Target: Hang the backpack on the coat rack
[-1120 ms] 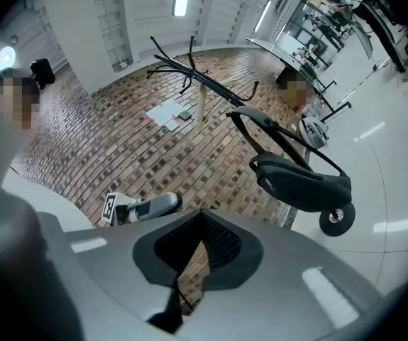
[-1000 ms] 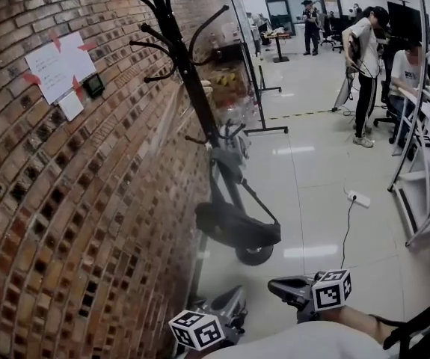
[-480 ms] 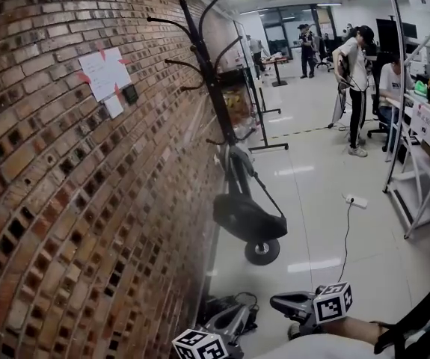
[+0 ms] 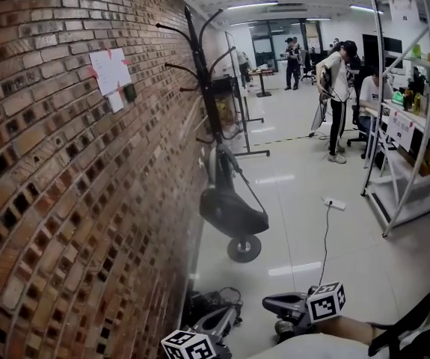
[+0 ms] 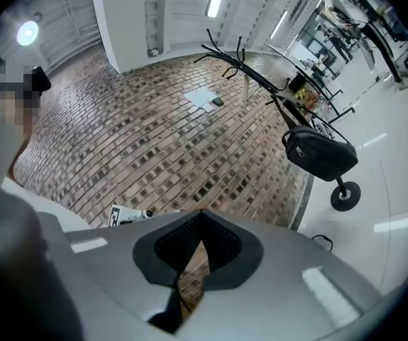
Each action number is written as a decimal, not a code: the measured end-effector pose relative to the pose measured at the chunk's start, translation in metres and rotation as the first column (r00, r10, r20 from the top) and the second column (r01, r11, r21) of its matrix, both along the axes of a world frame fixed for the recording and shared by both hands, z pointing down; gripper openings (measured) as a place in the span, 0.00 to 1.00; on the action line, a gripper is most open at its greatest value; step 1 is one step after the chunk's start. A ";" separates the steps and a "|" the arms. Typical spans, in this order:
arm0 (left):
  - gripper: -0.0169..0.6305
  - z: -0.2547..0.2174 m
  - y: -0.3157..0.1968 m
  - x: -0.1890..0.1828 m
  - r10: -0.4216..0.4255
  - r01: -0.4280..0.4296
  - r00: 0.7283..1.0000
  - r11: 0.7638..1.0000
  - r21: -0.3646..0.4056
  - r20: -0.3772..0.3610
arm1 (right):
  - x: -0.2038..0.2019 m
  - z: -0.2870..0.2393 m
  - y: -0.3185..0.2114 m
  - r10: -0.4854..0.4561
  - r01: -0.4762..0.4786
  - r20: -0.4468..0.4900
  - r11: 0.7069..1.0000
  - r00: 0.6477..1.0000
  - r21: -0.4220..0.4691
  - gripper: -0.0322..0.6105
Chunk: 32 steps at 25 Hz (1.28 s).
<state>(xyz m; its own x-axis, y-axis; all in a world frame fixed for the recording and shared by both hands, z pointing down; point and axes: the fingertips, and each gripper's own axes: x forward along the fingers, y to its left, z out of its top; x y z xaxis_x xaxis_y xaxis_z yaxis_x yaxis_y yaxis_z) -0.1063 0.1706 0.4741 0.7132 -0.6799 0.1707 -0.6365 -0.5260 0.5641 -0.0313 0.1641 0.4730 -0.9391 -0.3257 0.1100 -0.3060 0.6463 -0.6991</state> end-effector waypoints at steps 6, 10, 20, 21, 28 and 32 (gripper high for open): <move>0.03 0.002 0.008 0.007 0.020 -0.021 0.999 1.000 -0.019 -0.040 | 0.006 -0.004 0.011 0.012 -0.012 0.003 1.000 1.000 0.022 0.05; 0.03 0.003 0.009 0.011 0.031 -0.031 0.999 0.999 -0.023 -0.015 | 0.009 -0.002 0.015 0.023 -0.023 0.016 1.000 1.000 0.019 0.05; 0.03 0.006 0.008 0.011 0.026 -0.026 1.000 0.999 -0.025 -0.009 | 0.015 0.002 0.011 0.034 -0.034 0.003 0.999 0.999 0.034 0.05; 0.03 0.007 0.007 0.010 0.027 -0.027 1.000 0.999 -0.025 -0.008 | 0.015 0.003 0.010 0.033 -0.033 0.003 0.999 0.999 0.035 0.05; 0.03 0.009 0.010 0.012 0.032 -0.032 0.999 0.998 -0.054 -0.003 | 0.010 0.003 0.010 0.016 -0.016 -0.006 0.999 1.000 0.040 0.05; 0.03 0.010 0.010 0.016 0.044 -0.044 0.999 0.997 -0.056 0.005 | 0.013 0.003 0.007 0.018 -0.018 0.006 0.999 1.000 0.031 0.05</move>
